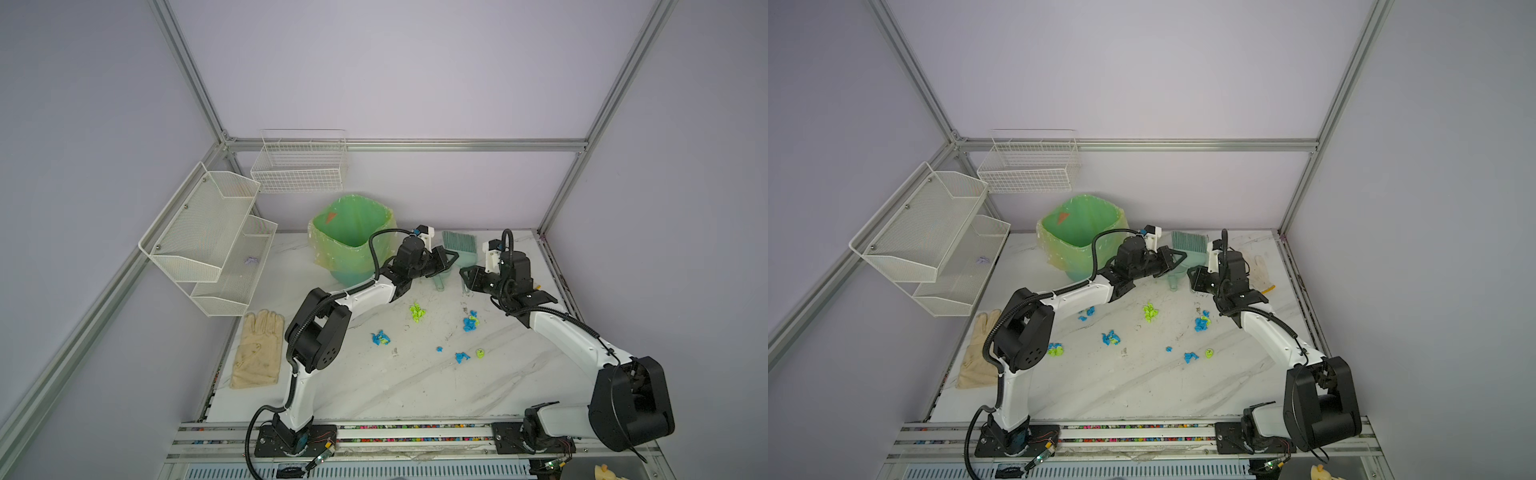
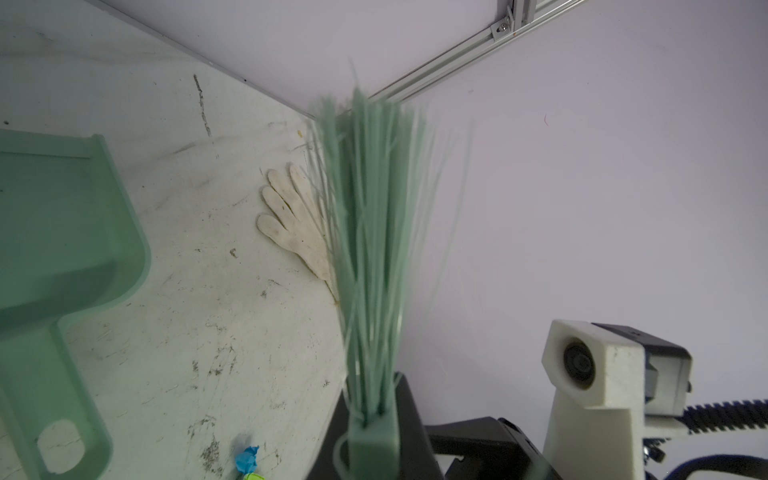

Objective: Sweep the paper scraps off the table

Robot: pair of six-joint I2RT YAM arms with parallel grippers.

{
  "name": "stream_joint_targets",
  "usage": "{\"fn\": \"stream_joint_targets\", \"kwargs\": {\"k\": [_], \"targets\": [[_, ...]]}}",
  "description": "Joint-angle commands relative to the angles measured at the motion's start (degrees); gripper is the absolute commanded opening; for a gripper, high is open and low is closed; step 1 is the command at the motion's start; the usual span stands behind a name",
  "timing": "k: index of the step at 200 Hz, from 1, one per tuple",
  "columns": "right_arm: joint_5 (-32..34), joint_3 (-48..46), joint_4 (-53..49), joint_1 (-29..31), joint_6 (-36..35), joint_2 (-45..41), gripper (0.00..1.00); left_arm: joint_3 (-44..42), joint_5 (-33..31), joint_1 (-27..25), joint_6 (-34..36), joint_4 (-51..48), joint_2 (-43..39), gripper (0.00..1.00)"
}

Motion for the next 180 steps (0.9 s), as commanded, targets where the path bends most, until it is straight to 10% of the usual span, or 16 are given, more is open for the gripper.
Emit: {"fn": "stream_joint_targets", "kwargs": {"k": [1,124,180], "targets": [[-6.1,-1.5,4.6,-0.8,4.3,-2.5,0.38,0.4,-3.2,1.4,2.4,0.1,-4.1,0.00],[-15.9,-9.3,20.1,-3.5,20.5,-5.3,0.96,-5.5,-3.6,3.0,0.8,7.3,-8.8,0.00],[-19.5,-13.8,38.6,-3.6,31.4,-3.2,0.97,-5.7,0.6,5.0,-3.6,18.2,-5.2,0.00]]}}
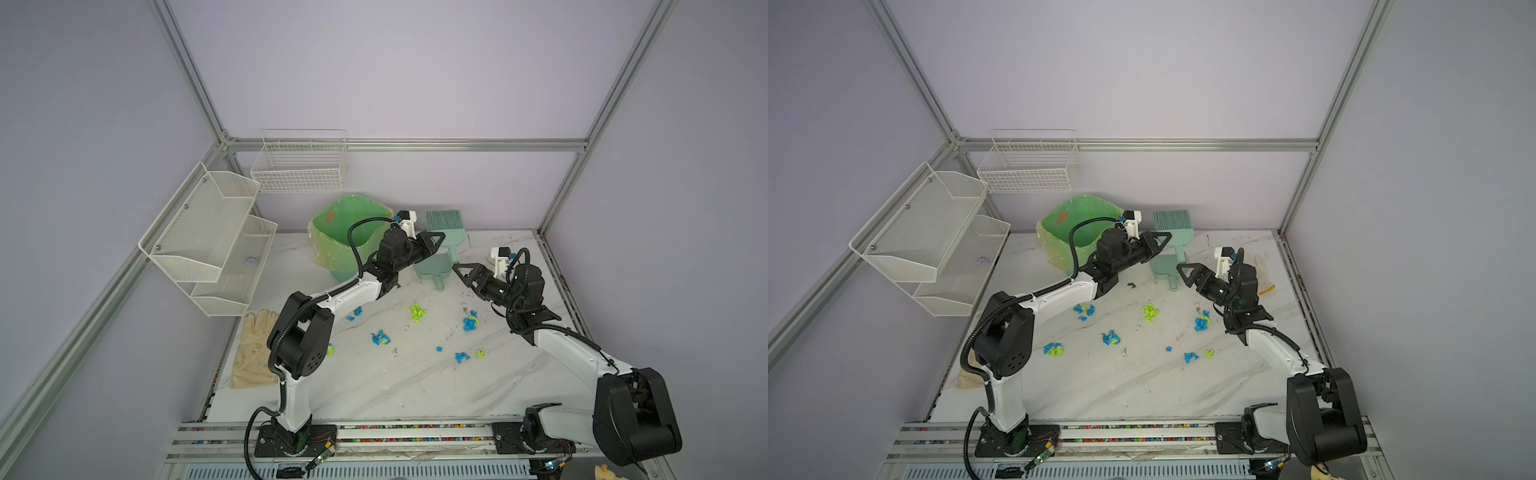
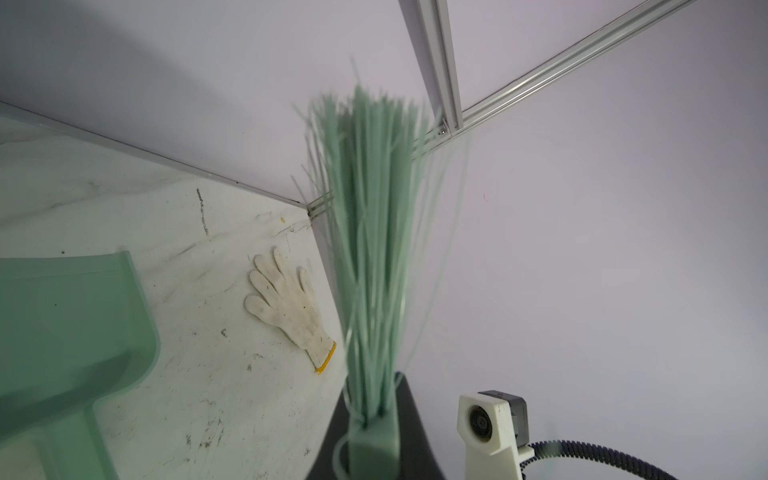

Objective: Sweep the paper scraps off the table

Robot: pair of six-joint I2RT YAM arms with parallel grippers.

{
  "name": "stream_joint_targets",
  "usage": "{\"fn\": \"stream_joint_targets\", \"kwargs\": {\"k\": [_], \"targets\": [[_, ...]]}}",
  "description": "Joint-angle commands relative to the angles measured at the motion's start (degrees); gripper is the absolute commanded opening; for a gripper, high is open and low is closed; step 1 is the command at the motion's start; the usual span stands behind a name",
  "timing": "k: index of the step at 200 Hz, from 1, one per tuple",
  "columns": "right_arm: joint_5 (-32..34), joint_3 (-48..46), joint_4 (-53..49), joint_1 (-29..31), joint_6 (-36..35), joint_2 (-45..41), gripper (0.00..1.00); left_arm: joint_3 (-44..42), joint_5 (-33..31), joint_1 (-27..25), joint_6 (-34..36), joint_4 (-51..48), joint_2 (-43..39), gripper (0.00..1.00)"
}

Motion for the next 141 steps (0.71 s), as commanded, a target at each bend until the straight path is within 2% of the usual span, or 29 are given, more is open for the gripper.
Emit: {"fn": "stream_joint_targets", "kwargs": {"k": [1,74,99,141], "targets": [[-3.0,-1.4,13.5,-0.3,7.3,0.7,0.97,-1.5,3.0,1.1,-2.4,9.3,1.0,0.00],[-0.6,-4.0,31.0,-0.3,17.5,3.5,0.94,-0.7,9.4,2.6,-11.4,23.1,6.5,0.00],[-0.3,-5.0,36.4,-0.3,21.2,5.0,0.86,-1.0,9.5,2.6,-11.4,23.4,6.3,0.00],[0.3,-6.0,39.7,-0.3,23.0,7.2,0.70,-1.4,10.0,2.6,-13.1,26.5,6.3,0.00]]}}
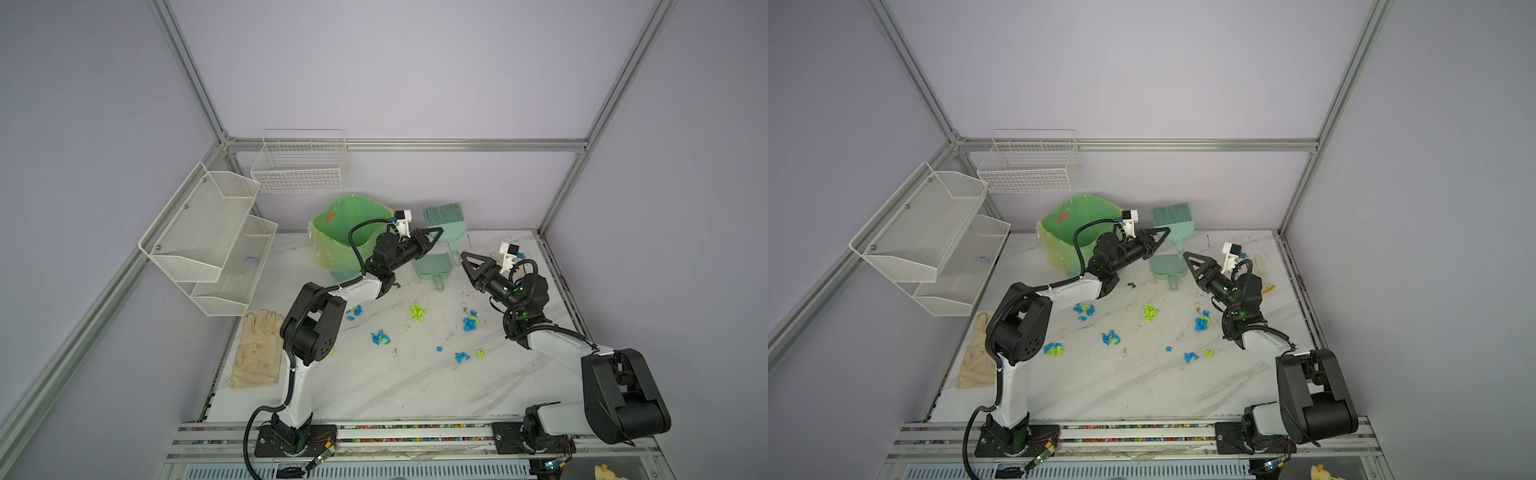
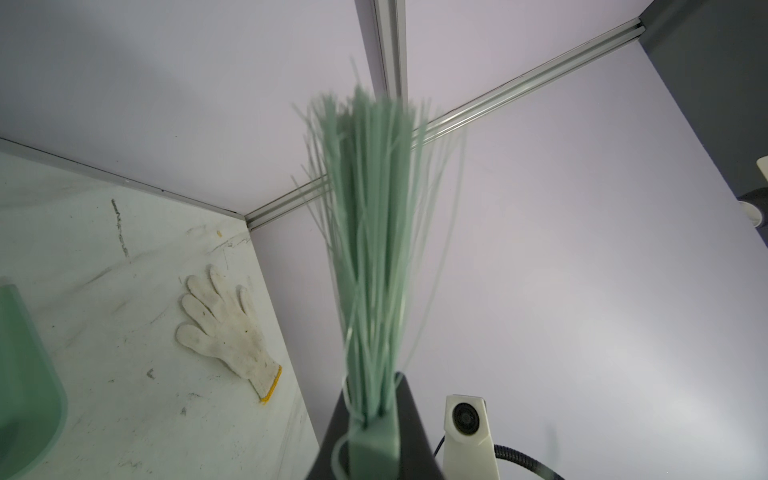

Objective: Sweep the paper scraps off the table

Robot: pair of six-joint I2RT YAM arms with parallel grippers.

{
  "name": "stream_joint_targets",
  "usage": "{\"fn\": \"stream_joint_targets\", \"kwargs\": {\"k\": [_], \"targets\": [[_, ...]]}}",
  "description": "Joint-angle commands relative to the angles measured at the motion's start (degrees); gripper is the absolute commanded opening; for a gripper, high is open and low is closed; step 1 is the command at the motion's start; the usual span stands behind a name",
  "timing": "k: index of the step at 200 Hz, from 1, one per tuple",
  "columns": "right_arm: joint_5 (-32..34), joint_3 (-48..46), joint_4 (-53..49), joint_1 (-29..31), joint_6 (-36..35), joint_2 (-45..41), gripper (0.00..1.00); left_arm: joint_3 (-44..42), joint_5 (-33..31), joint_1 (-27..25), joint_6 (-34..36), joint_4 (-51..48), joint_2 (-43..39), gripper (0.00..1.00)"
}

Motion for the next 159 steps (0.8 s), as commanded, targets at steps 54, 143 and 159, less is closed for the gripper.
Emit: {"fn": "stream_joint_targets", "kwargs": {"k": [54,143,159], "targets": [[-0.3,0.4,8.6,0.4,4.9,3.4,0.63,-2.8,1.8,-0.2,-3.5,9.0,-1.7,0.00],[0.8,2.6,10.4,2.4,4.7,5.7,0.48,-1.8,2.1,-0.5,-4.8,10.4,0.5,0.00],[1.1,3.4,9.0,2.5,3.9,5.5,0.46,-2.0,2.0,-0.6,-4.6,10.1,0.4,0.00]]}}
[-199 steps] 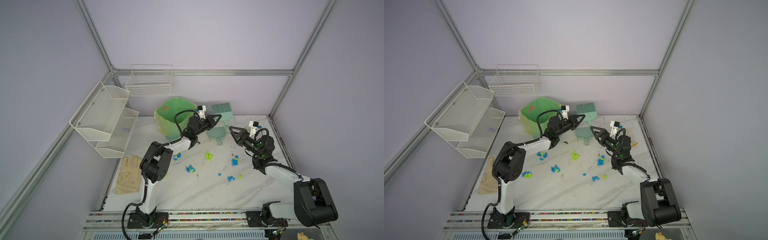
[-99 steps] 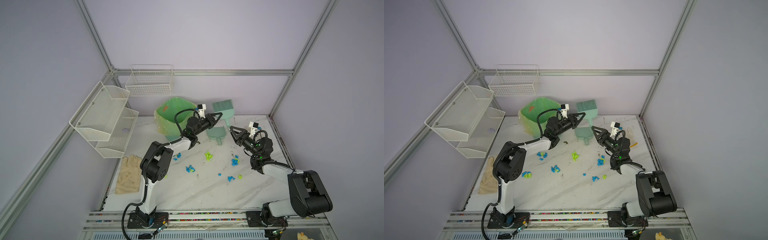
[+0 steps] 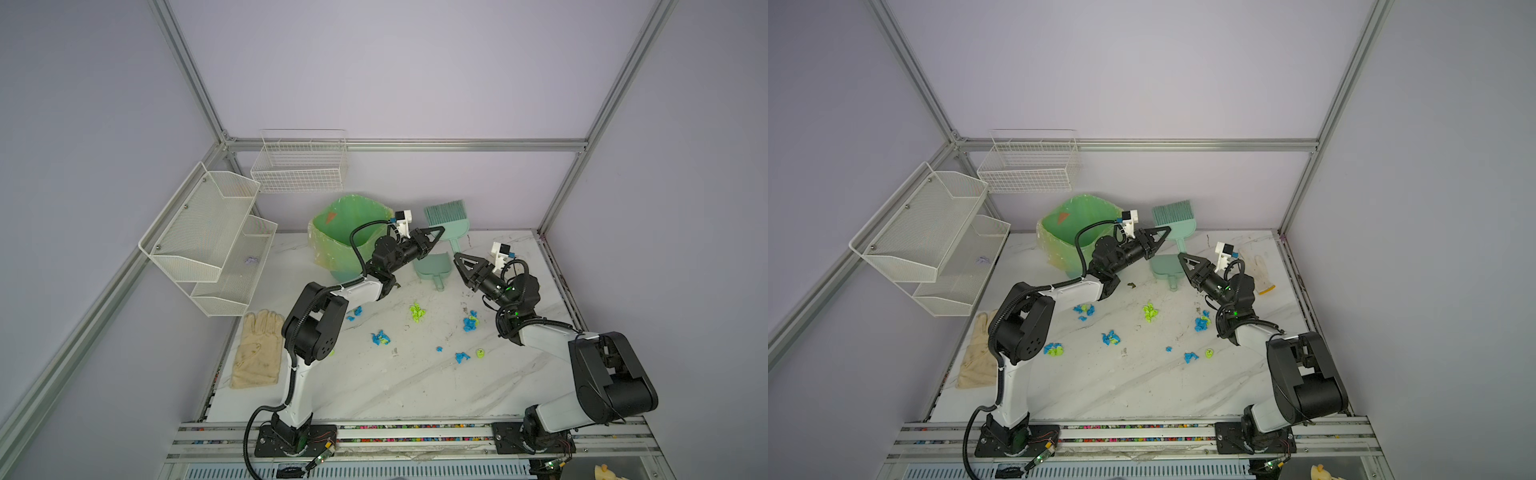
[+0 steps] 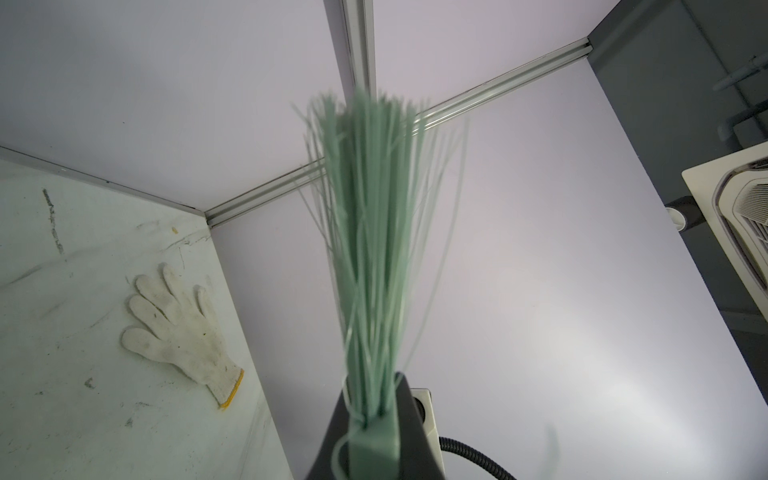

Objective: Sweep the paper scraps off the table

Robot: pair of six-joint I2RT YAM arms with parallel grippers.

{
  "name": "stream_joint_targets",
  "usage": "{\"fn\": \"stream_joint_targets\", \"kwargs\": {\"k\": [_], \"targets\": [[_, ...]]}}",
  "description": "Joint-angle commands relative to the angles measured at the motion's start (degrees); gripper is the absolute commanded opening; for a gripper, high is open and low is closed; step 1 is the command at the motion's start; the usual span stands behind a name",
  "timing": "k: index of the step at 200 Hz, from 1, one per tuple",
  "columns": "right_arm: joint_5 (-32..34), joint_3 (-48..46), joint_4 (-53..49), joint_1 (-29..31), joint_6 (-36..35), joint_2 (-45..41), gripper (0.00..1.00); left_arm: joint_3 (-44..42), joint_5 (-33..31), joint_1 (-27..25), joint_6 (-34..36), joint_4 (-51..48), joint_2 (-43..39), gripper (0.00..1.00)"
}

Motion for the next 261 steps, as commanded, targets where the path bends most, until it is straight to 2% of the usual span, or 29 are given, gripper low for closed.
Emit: {"fn": "stream_joint_targets", "kwargs": {"k": [1,53,86,112,123,138,160,190,220,232,261], "targets": [[0.6,2.1,2.3,0.4,-0.1,-0.2,0.46,-0.9,0.8,-0.4,0.1,3.6,-0.5,0.00],[3.7,1.3,3.7,0.4,-0.2,-1.1,0.34,-0.8,0.7,-0.4,0.0,3.2,-0.3,0.00],[4.1,1.3,2.3,0.4,-0.7,-1.5,0.17,-0.8,0.8,-0.4,0.1,3.1,-0.1,0.00],[4.0,1.6,1.3,0.4,-1.1,-1.8,0.09,-0.8,0.8,-0.5,0.0,2.9,0.0,0.00],[4.1,1.7,0.7,0.4,-1.2,-1.8,0.00,-0.8,0.8,-0.6,0.1,2.7,0.0,0.00],[4.4,1.6,0.3,0.4,-1.4,-2.3,0.00,-0.6,1.2,-0.6,0.3,2.0,-0.2,0.00],[5.8,1.0,0.0,0.4,-1.7,-3.7,0.00,0.1,1.9,-0.9,0.9,-0.3,-0.9,0.15],[5.7,2.0,-3.7,-0.3,-2.5,-5.9,0.00,-0.7,1.7,-1.2,3.7,-3.9,-3.8,0.46],[4.6,3.5,-9.3,-2.4,-4.5,-8.3,0.00,-3.9,-0.1,-1.3,7.3,-8.3,-8.5,0.70],[4.3,4.5,-13.2,-3.2,-6.0,-9.2,0.00,-5.1,-0.4,-1.3,8.9,-9.9,-10.3,0.77],[4.5,8.4,-25.6,-4.4,-11.7,-11.0,0.00,-7.1,-0.2,-1.5,10.7,-12.3,-13.7,0.88]]}}
